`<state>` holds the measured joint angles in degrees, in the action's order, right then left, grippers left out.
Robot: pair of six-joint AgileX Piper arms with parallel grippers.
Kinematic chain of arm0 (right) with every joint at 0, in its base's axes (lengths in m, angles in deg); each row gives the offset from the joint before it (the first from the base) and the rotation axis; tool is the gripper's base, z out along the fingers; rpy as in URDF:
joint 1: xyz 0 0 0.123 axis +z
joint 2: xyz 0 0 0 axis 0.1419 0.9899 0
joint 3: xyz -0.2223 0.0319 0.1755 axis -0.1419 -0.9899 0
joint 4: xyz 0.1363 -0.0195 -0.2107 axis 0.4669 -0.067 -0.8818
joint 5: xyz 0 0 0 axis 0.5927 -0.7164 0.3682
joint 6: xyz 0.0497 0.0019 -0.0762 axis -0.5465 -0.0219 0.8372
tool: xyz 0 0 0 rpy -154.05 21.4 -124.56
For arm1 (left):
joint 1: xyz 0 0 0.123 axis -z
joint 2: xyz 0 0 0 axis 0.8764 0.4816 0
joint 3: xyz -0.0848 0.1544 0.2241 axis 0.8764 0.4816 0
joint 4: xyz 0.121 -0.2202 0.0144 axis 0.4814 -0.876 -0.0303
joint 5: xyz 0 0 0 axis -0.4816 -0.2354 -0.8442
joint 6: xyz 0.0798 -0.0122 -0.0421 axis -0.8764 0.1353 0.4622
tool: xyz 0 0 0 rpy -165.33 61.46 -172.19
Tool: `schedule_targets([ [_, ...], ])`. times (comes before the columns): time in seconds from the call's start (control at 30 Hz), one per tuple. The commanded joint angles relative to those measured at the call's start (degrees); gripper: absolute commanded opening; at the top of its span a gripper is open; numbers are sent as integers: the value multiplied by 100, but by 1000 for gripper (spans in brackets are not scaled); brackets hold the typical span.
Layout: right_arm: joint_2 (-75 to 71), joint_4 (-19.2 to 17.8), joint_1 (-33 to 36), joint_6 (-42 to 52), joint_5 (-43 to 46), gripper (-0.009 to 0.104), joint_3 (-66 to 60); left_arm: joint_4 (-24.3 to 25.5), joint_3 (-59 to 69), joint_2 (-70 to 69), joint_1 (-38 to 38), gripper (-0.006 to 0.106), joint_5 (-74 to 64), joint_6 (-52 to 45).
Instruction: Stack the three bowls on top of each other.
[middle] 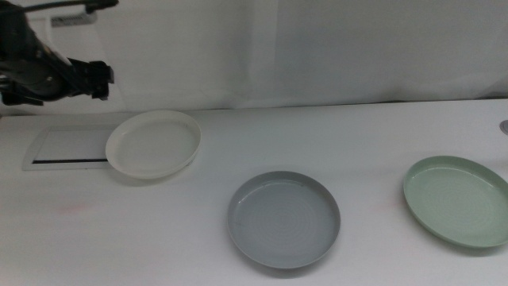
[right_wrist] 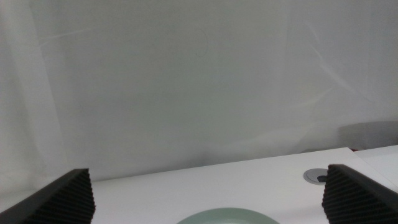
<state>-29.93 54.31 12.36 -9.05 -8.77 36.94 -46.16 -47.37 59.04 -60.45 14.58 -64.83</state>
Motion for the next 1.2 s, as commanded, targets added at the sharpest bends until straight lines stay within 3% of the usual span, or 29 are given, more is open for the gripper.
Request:
schedule_targets([
  [0.0, -25, -60, -23, 15, 61, 103, -228, -48, -378, 493, -18, 93, -119, 94],
  [0.37, -25, -60, -23, 15, 74, 103, -228, -153, -596, 1820, -18, 89, 43, 345],
  [0.8, -25, -60, -23, 15, 74, 103, -228, -230, -596, 2164, -18, 85, 44, 428],
  [0.9, -25, -60, -23, 15, 74, 103, -228, -314, -596, 2267, -27, 72, -41, 618],
  [0.93, -25, -60, -23, 15, 74, 103, -228, -314, -596, 2307, -27, 62, -67, 727],
  [1.0, -25, -40, -23, 15, 74, 103, -228, -296, -596, 2333, -27, 34, -106, 813],
  [1.07, -25, -40, -23, 15, 74, 103, -228, -296, -596, 2333, -27, -2, -92, 822],
  [1.17, -25, -40, -23, 15, 74, 103, -228, -296, -596, 2333, -27, -3, -11, 810],
])
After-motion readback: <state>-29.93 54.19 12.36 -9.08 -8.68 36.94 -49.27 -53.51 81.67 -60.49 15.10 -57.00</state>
